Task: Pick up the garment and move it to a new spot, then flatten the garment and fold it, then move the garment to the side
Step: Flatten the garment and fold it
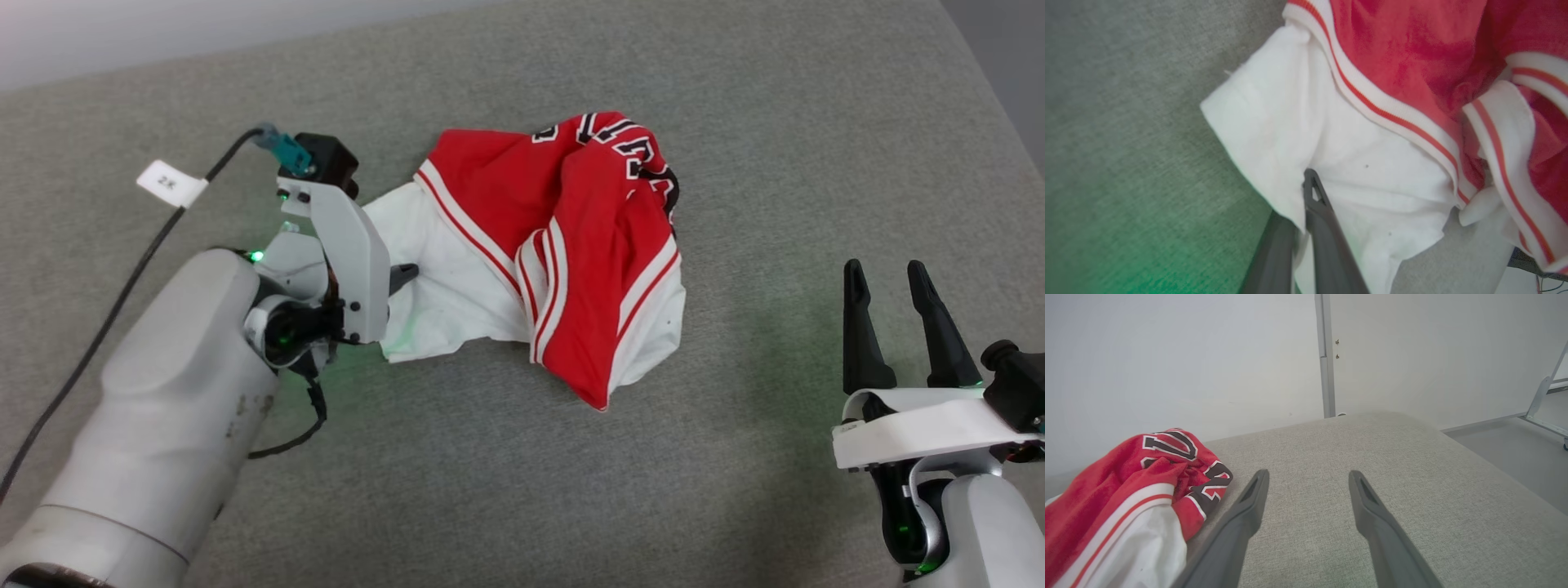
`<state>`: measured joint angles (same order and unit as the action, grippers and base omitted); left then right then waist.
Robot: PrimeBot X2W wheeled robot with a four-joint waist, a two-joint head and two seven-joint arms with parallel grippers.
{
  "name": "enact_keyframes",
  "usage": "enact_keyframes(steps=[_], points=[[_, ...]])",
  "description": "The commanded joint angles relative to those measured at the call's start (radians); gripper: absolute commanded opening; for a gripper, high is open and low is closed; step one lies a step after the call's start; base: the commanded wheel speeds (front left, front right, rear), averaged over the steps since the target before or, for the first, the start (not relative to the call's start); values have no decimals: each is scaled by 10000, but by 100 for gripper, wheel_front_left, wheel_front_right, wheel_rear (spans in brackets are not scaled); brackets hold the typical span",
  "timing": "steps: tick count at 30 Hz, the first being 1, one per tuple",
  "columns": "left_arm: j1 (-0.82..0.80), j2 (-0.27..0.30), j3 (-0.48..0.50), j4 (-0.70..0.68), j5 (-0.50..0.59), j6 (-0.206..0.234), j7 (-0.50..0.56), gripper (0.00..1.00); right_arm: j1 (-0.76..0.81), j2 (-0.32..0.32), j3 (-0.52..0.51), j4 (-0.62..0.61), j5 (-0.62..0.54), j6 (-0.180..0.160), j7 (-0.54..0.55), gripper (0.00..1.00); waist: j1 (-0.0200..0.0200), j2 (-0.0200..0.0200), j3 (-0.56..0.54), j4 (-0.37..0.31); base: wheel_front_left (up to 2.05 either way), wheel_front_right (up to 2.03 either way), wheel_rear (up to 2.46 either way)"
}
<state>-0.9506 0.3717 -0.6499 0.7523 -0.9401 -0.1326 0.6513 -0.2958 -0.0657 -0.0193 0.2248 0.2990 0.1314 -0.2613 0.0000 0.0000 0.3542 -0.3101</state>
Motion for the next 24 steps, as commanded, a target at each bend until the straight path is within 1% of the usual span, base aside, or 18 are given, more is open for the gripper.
enact_keyframes(steps=[1,5,8,9,15,19,24], points=[[322,193,-208,328,64,53,-23,0,57,-70,-21,22,-62,-14,-49,100,0,0,-198,272,0,0,0],[291,847,-173,531,-100,84,-152,0,160,-182,53,44,-157,-14,-49,100,0,0,-477,682,0,0,0],[243,1340,-194,617,71,81,-334,0,189,-259,122,69,-201,-14,-49,100,0,0,-664,929,0,0,0],[232,1498,-151,667,82,61,-403,0,210,-271,163,80,-202,-14,-49,100,0,0,-706,987,0,0,0],[219,2363,-107,872,407,282,-674,0,220,-379,303,104,-268,-14,-50,100,0,0,-823,1189,0,0,0],[231,2593,-379,969,891,548,-984,0,163,-482,344,101,-270,-14,-50,100,0,0,-782,1234,0,0,0],[241,2372,-210,1123,803,610,-1637,0,71,-673,454,166,-260,-14,-50,100,0,0,-749,1308,0,0,0]])
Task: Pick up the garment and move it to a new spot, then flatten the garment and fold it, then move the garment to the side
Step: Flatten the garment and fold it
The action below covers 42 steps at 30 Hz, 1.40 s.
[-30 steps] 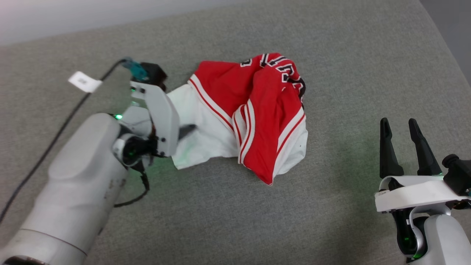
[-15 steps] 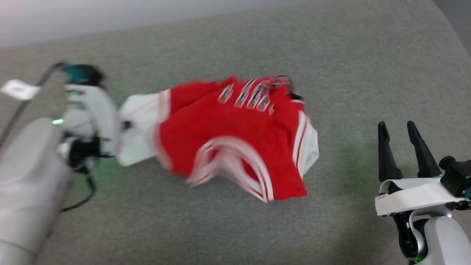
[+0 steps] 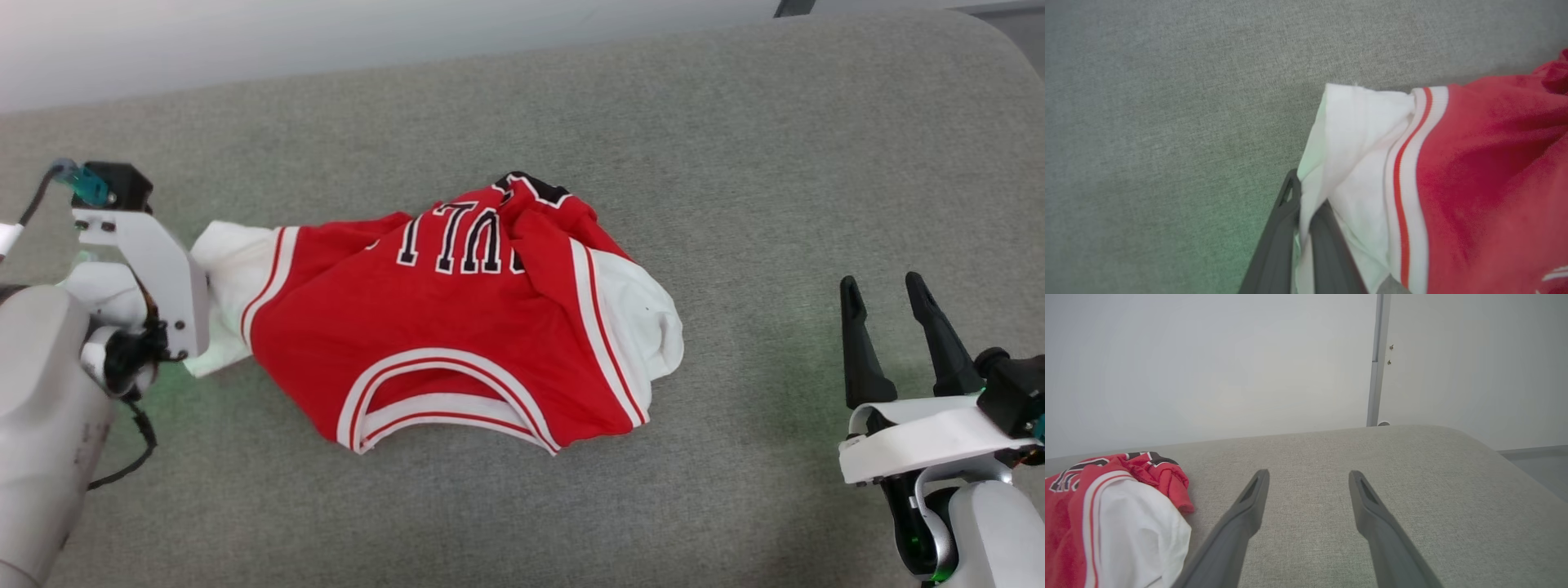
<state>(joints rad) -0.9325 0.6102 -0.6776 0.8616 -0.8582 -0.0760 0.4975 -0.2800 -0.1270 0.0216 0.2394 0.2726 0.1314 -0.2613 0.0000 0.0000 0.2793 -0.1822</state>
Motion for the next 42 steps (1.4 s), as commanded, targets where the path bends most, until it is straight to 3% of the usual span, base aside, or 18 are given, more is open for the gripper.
enact_keyframes(steps=[1,3,10,14,19,25,30,34,38,39,40,42], points=[[81,-94,142,47,-105,43,-262,31,-94,-105,110,53,22,-14,-50,100,0,0,-7,64,0,0,0],[135,-181,235,2,-118,13,-721,100,-110,-245,279,161,86,-14,-50,100,0,0,-54,156,0,0,0],[937,-392,390,-574,303,309,-3432,100,-490,-1312,1608,531,530,-14,836,100,0,0,-350,822,0,0,0],[1801,-676,462,-1214,594,931,-5219,100,-727,-2441,2860,-38,1481,-14,2151,100,0,0,-404,1373,0,0,0],[3020,-982,476,-2340,1079,1774,-7169,100,-1076,-3979,4246,-912,3033,-14,4554,100,0,0,-364,2019,0,0,0],[4530,-1322,953,-4408,1850,2537,-7628,100,-1586,-5357,4895,-1453,4607,-14,7441,100,0,0,-227,2684,0,0,0],[5778,-1884,2118,-6317,2651,2931,-7617,100,-1890,-5716,5020,-1271,5461,-14,9313,100,0,0,65,3141,0,0,0],[6329,-2415,2540,-6989,3272,2782,-7614,100,-2115,-5746,5203,-994,5475,-14,10169,100,0,0,282,3404,0,0,0],[6575,-2890,2899,-7130,3644,2507,-7615,100,-2129,-5563,5292,-749,5406,-14,10155,100,0,0,400,3572,0,0,0],[6595,-2979,3009,-7140,3724,2434,-7615,100,-2120,-5516,5340,-733,5440,-14,10149,46,0,0,415,3585,0,0,0],[6632,-3083,3139,-7141,3785,2375,-7615,100,-2106,-5485,5391,-719,5494,-13,10128,0,0,0,425,3583,0,0,0],[6742,-3203,3367,-7112,3912,2236,-7616,100,-2042,-5505,5486,-703,5529,-13,10063,0,0,0,405,3529,0,0,0]])
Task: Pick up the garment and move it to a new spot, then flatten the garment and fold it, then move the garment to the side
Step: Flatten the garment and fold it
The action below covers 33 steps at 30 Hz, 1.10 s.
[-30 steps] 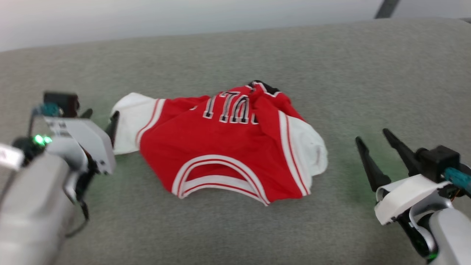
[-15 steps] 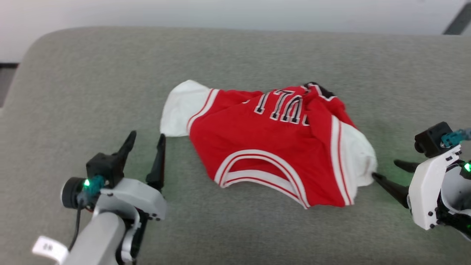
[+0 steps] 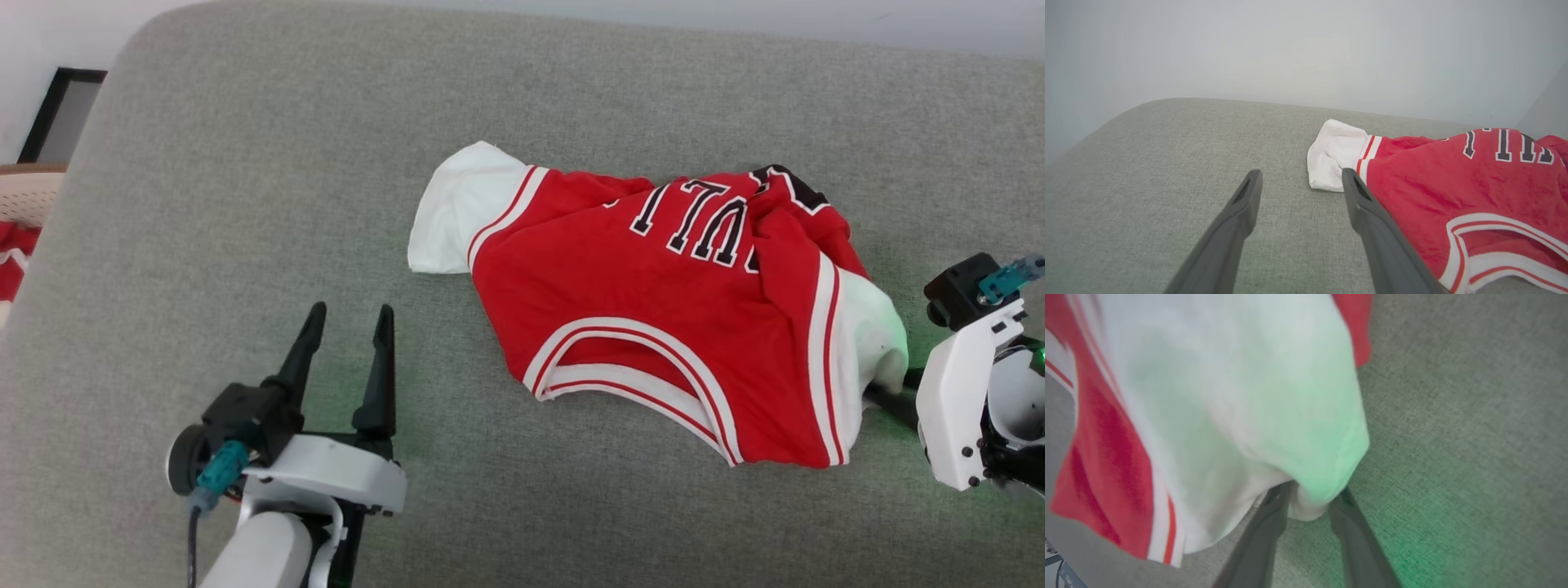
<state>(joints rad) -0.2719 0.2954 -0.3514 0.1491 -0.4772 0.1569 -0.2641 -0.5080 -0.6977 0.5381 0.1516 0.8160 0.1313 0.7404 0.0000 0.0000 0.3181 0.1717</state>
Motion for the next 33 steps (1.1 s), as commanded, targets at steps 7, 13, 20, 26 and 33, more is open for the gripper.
enact_keyframes(steps=[7,13,20,26,33], points=[[337,-325,819,-84,517,-434,0,100,22,-665,-325,227,-184,-19,-247,0,0,0,-78,-458,0,0,0],[458,-492,1197,-191,801,-618,0,100,-145,-1303,-1862,552,-945,-14,-1128,0,0,0,-7,-720,0,0,0],[456,-624,1372,-161,1015,-849,-1,100,315,-1442,-3381,1370,-2178,-14,-1619,0,0,0,157,-773,0,0,0],[427,-686,1392,-82,1158,-951,-1,100,552,-928,-3928,2041,-2853,-14,-1784,0,0,0,234,-716,0,0,0],[346,-569,1448,70,1274,-1087,-1,100,611,-80,-4326,2844,-3292,-14,-2170,0,0,0,145,-746,0,0,0]])
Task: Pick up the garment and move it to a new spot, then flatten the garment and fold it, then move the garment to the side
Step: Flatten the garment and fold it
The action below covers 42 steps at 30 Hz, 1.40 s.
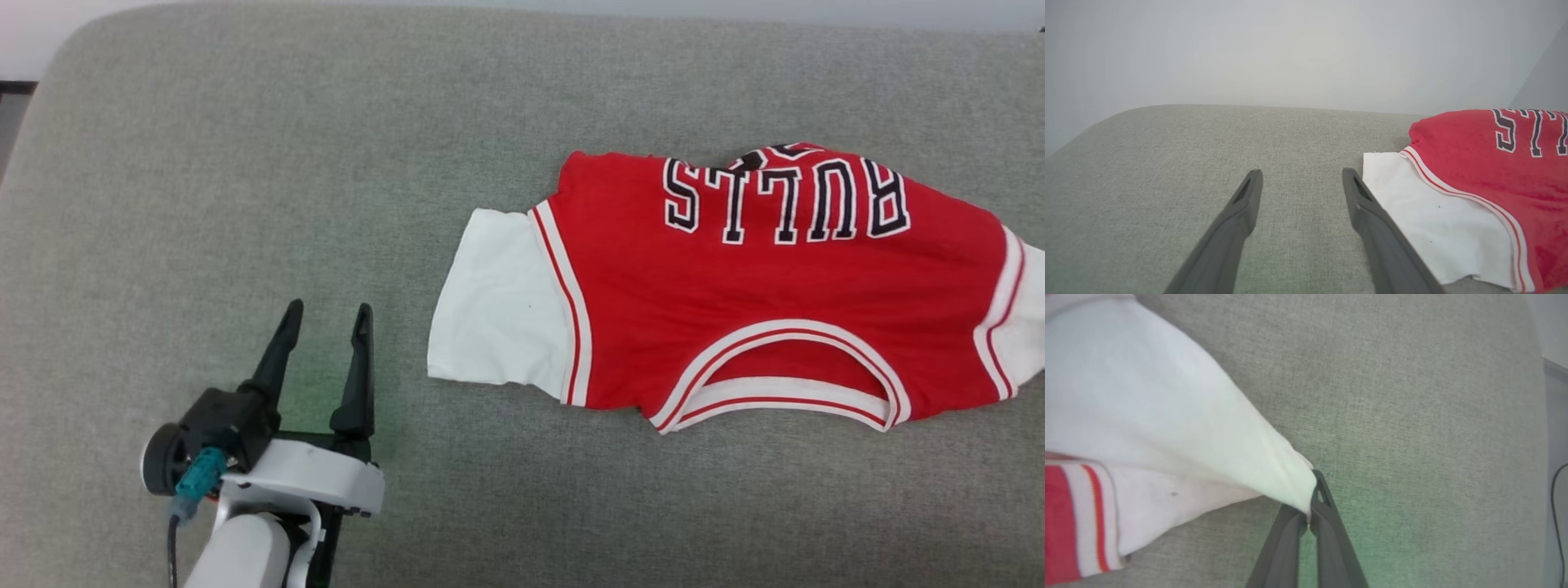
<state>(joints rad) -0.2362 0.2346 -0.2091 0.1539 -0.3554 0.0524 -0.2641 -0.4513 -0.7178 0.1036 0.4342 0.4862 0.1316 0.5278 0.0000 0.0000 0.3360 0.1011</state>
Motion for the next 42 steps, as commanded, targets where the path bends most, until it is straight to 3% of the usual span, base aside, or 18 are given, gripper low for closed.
enact_keyframes(steps=[1,2,3,4,5,11,17,22,26,29,35,42], points=[[-33,75,-8,46,62,-88,-1,100,21,166,-2,72,-40,-18,-152,0,0,0,-52,-67,0,0,0],[-74,117,-58,70,82,-144,0,100,-4,182,-24,108,-103,-18,-287,0,0,0,-80,-104,0,0,0],[-122,160,-156,94,102,-278,31,100,-14,256,-95,165,-121,-18,-460,21,0,0,-128,-134,0,0,0],[-179,226,-245,124,130,-396,84,100,12,327,-194,225,-118,-18,-663,48,0,0,-167,-154,0,0,0],[-256,338,-333,153,189,-503,175,100,90,336,-223,257,-180,-18,-888,100,0,0,-215,-173,0,0,0],[-908,1252,-836,134,564,-1213,964,100,761,677,-1110,165,26,-18,-2884,100,0,0,-610,-320,0,0,0],[-1751,2942,-2088,-393,7,-1828,2968,100,1748,1521,-1698,-1175,976,-18,-4935,100,0,0,-949,-737,0,0,0],[-2683,5222,-5055,-1709,-2350,-1808,5334,100,2494,2218,-1603,-2396,1201,-16,-5773,100,0,0,-1298,-1306,0,0,0],[-3539,6157,-6796,-2349,-3702,-1819,6304,100,2845,2692,-1409,-3101,1110,-18,-5911,100,0,0,-1318,-1767,0,0,0],[-4280,6271,-7751,-2188,-4213,-1821,6458,100,2902,2940,-1306,-3514,1010,-16,-5889,100,0,0,-1156,-2044,0,0,0],[-5614,5969,-9355,-765,-4475,-1822,6058,100,2624,3120,-1223,-4087,966,-16,-5791,100,0,0,-620,-2540,0,0,0],[-6251,5580,-10450,1079,-5041,-1815,5280,100,2497,3135,-1267,-4200,936,-16,-5774,100,0,0,-200,-2866,0,0,0]])
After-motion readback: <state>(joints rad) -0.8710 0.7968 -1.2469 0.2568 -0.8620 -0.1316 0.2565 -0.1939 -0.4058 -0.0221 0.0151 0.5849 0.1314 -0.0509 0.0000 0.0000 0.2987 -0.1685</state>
